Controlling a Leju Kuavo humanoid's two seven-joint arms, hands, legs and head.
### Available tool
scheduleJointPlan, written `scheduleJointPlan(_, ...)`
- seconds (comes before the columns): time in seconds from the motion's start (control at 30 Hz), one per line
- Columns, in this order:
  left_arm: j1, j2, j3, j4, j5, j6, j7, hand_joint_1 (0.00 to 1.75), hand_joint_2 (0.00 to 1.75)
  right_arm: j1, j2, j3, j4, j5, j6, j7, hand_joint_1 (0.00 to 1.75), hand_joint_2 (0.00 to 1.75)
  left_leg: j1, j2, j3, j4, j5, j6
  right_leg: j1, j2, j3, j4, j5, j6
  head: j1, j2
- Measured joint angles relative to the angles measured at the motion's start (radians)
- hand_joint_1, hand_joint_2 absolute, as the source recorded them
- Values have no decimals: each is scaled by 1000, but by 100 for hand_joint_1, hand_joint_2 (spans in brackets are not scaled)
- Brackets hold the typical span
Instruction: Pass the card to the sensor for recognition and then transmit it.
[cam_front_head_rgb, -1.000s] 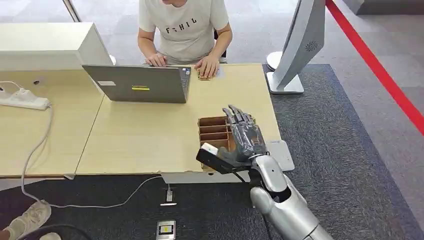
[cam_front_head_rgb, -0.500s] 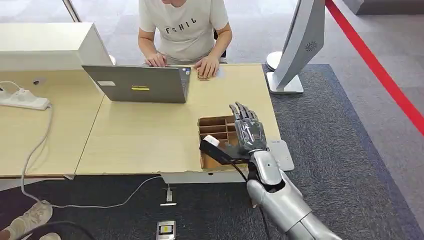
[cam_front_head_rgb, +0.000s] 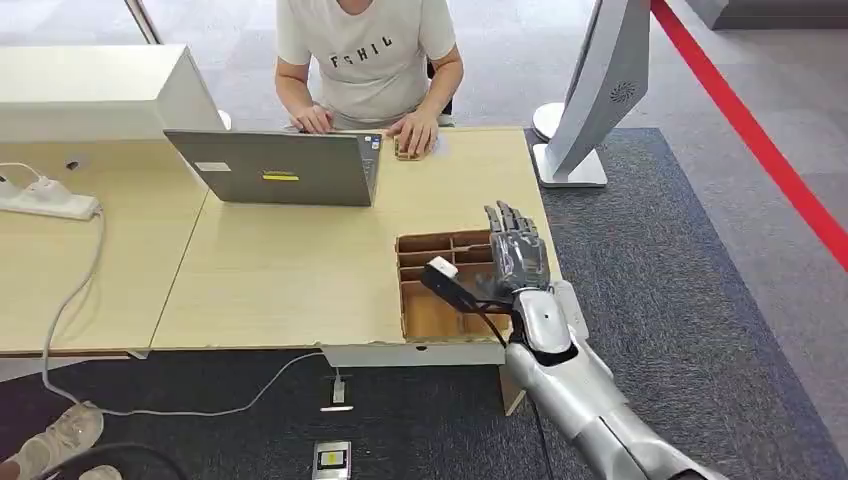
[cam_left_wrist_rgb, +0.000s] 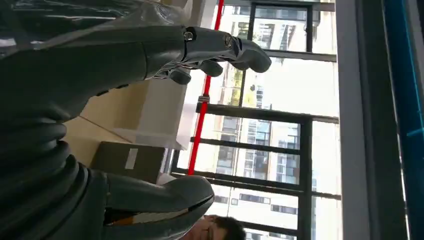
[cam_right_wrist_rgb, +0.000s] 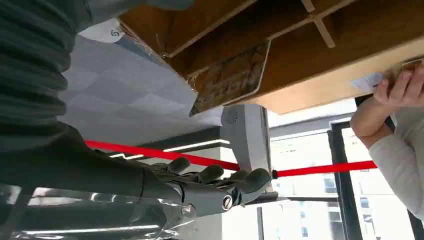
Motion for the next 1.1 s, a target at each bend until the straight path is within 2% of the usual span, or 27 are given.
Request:
scheduleJointPlan(0.03,1,0,0,0,0,0,0,0,175,0,0,-1,7,0,0,0,161,175,0,0,0,0,0,0,0,0,0,0,0,0,0,0)
scheduleJointPlan(0.07,2,0,0,0,0,0,0,0,175,0,0,-2,16,0,0,0,168,175,0,0,0,0,0,0,0,0,0,0,0,0,0,0)
scheduleJointPlan(0.13,2,0,0,0,0,0,0,0,175,0,0,-3,29,0,-1,0,175,175,0,0,0,0,0,0,0,0,0,0,0,0,0,0)
scheduleJointPlan(0.63,6,0,0,0,21,0,-27,0,175,-23,10,-10,92,2,-24,-15,175,175,0,0,0,0,0,0,0,0,0,0,0,0,0,0)
scheduleJointPlan(1.1,7,0,0,0,27,0,-24,0,175,-36,20,-17,118,0,-43,-15,175,175,0,0,0,0,0,0,0,0,0,0,0,0,0,0)
